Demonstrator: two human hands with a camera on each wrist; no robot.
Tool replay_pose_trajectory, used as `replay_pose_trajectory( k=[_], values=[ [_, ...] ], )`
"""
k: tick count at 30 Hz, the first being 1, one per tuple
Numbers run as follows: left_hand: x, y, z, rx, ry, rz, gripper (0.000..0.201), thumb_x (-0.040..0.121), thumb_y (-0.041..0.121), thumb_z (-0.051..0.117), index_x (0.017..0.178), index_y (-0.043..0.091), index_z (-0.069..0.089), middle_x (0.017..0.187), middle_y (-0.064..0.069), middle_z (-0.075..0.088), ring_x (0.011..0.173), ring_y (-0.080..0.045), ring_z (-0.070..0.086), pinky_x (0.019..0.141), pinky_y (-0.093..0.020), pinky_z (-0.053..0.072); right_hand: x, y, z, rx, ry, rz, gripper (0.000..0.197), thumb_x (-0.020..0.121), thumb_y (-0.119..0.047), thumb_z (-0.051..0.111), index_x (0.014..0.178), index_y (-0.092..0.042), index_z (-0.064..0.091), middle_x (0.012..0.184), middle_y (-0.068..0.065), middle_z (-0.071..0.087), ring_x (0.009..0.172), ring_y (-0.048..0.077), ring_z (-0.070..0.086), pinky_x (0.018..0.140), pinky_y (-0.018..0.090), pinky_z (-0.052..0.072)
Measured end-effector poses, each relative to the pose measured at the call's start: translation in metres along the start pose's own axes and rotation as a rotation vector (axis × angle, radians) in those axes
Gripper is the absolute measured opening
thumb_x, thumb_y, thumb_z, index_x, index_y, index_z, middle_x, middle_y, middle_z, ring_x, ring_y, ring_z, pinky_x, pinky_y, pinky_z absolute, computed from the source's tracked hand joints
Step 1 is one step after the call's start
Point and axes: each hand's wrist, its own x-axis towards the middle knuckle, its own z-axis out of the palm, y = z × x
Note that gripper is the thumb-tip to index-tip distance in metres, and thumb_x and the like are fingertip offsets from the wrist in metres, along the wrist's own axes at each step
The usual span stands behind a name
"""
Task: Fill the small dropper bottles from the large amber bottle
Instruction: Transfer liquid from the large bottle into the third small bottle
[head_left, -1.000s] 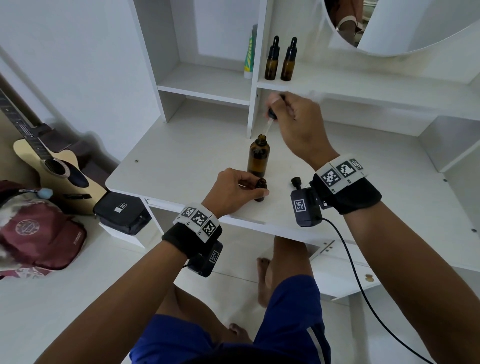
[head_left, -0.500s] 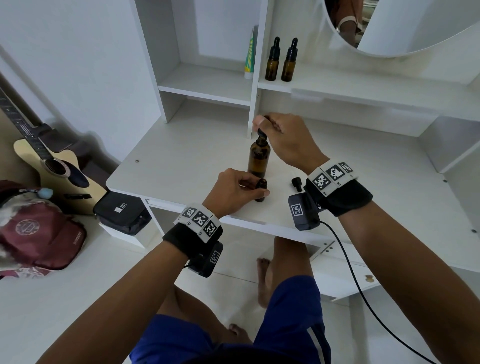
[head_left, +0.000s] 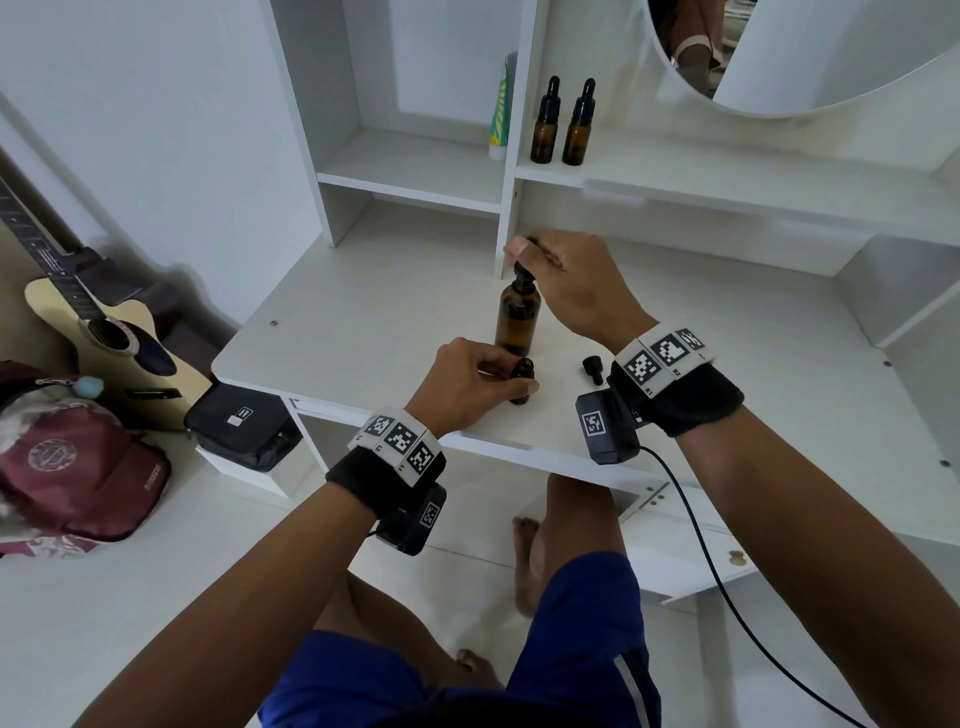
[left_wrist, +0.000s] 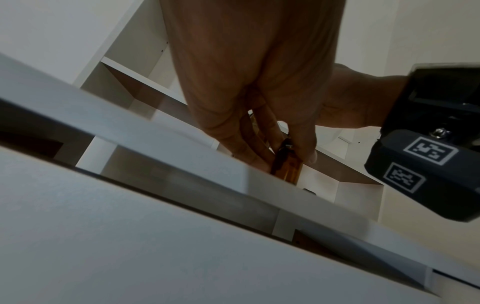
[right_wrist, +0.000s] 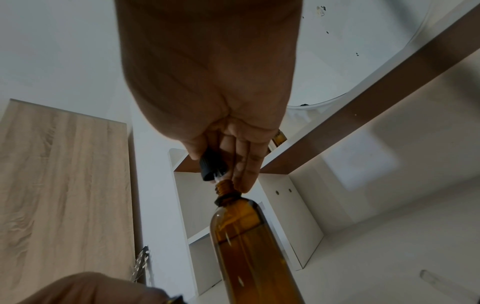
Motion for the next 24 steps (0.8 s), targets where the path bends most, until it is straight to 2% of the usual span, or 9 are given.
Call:
replay_pose_trajectory(
  k=[4, 7, 10, 12, 15, 17, 19, 20, 24],
  values=[
    [-0.0001, 0.0003, -0.0001, -0.006, -0.001, 0.003, 0.026, 0.075, 0.025, 0.083, 0.098, 0.015, 0.078, 0.091, 0.003, 0.075, 0.083, -0.005, 0.07, 0.079, -0.012, 0.052, 0.0001, 0.0014, -0.0011, -0.001, 0.002, 0.006, 0.039, 0.103, -0.031, 0.043, 0.099, -0.007, 0.073, 0.093, 0.009, 0.073, 0.087, 0.021, 0.067, 0.081, 0.035, 0.054],
    [0.0002, 0.0, -0.0001, -0.015, -0.001, -0.004, 0.025, 0.075, 0.024, 0.083, 0.098, 0.015, 0.078, 0.091, 0.004, 0.075, 0.082, -0.004, 0.07, 0.078, -0.011, 0.051, 0.0002, -0.0007, -0.0022, -0.018, 0.002, -0.008, 0.04, 0.102, -0.033, 0.045, 0.092, -0.006, 0.072, 0.083, 0.01, 0.07, 0.075, 0.02, 0.062, 0.071, 0.029, 0.049],
    [0.0001, -0.0005, -0.0001, -0.021, -0.003, 0.001, 0.024, 0.074, 0.024, 0.083, 0.096, 0.015, 0.079, 0.09, 0.004, 0.076, 0.083, -0.005, 0.07, 0.081, -0.014, 0.052, -0.0005, -0.0024, -0.0011, -0.01, 0.014, 0.0, 0.04, 0.101, -0.033, 0.046, 0.087, -0.004, 0.07, 0.076, 0.012, 0.067, 0.067, 0.021, 0.058, 0.067, 0.03, 0.047],
    [0.0, -0.0008, -0.0001, -0.026, -0.001, 0.001, 0.025, 0.074, 0.024, 0.083, 0.096, 0.014, 0.079, 0.091, 0.003, 0.076, 0.084, -0.006, 0.071, 0.081, -0.014, 0.052, 0.0001, -0.0002, 0.0005, 0.002, 0.014, 0.006, 0.041, 0.102, -0.034, 0.045, 0.09, -0.004, 0.07, 0.082, 0.013, 0.07, 0.073, 0.02, 0.063, 0.073, 0.034, 0.053],
    [-0.0001, -0.0011, 0.0002, -0.02, 0.003, 0.01, 0.025, 0.074, 0.025, 0.083, 0.096, 0.014, 0.079, 0.091, 0.002, 0.076, 0.083, -0.006, 0.071, 0.079, -0.011, 0.051, 0.0005, 0.0011, 0.0011, 0.009, 0.007, 0.018, 0.044, 0.102, -0.036, 0.041, 0.096, -0.004, 0.071, 0.094, 0.013, 0.073, 0.087, 0.025, 0.068, 0.082, 0.043, 0.054],
    [0.0002, -0.0014, 0.0001, -0.025, 0.002, 0.01, 0.025, 0.074, 0.024, 0.083, 0.096, 0.014, 0.079, 0.091, 0.002, 0.076, 0.082, -0.004, 0.07, 0.078, -0.01, 0.05, 0.0007, 0.0006, 0.0003, 0.006, 0.005, 0.018, 0.044, 0.102, -0.035, 0.042, 0.096, -0.004, 0.071, 0.091, 0.011, 0.073, 0.083, 0.022, 0.067, 0.079, 0.039, 0.054],
    [0.0005, -0.0015, 0.0, -0.032, -0.003, 0.008, 0.025, 0.074, 0.024, 0.083, 0.097, 0.014, 0.078, 0.091, 0.002, 0.076, 0.081, -0.004, 0.07, 0.078, -0.011, 0.051, 0.0002, -0.001, 0.0001, -0.004, 0.008, 0.008, 0.041, 0.102, -0.034, 0.045, 0.092, -0.004, 0.071, 0.08, 0.009, 0.07, 0.069, 0.015, 0.06, 0.067, 0.029, 0.048],
    [0.0006, -0.0015, 0.0001, -0.035, -0.005, 0.006, 0.025, 0.074, 0.024, 0.083, 0.097, 0.014, 0.078, 0.091, 0.002, 0.076, 0.081, -0.004, 0.07, 0.078, -0.011, 0.052, -0.0004, -0.0027, 0.0, -0.007, 0.01, 0.005, 0.04, 0.102, -0.034, 0.047, 0.09, -0.005, 0.071, 0.076, 0.009, 0.068, 0.065, 0.014, 0.056, 0.064, 0.027, 0.046],
    [0.0006, -0.0022, 0.0004, -0.023, -0.001, 0.008, 0.025, 0.075, 0.025, 0.083, 0.097, 0.015, 0.079, 0.091, 0.003, 0.076, 0.082, -0.003, 0.07, 0.075, -0.006, 0.049, -0.0006, -0.0017, 0.0021, 0.006, 0.002, 0.016, 0.041, 0.101, -0.035, 0.046, 0.091, -0.003, 0.07, 0.081, 0.013, 0.07, 0.07, 0.021, 0.061, 0.069, 0.033, 0.051]
  ],
)
